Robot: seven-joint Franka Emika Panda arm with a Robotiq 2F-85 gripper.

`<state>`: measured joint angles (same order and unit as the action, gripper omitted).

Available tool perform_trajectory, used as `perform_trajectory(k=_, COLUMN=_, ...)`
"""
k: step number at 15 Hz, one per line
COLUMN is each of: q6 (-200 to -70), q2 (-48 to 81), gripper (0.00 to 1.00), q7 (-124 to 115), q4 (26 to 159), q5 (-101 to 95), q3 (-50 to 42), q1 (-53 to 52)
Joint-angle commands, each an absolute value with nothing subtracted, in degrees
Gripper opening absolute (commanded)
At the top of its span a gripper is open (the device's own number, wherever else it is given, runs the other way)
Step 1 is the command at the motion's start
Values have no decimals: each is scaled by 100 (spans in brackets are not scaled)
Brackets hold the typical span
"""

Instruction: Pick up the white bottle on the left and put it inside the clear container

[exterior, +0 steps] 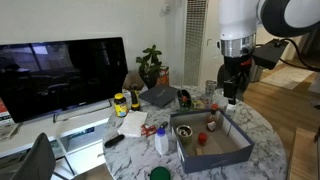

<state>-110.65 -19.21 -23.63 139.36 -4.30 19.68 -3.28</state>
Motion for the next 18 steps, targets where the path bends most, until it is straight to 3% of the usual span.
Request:
perform_trajectory(k=1, q6=-11053, q2=-1897, gripper=100, q7=-2415, q4=13928, q5=-489, q3=1795, q1=-513)
perform_trajectory(k=15, q6=-11053, q2=-1897, gripper=100, q7=-2415, q4=13928, q5=-489, q3=1795, q1=-513)
perform_trajectory(k=18, q6=-12122, q2=-1219, gripper=100, q7=-2345, q4=13741, q5=-534, q3=1928, q1=-678)
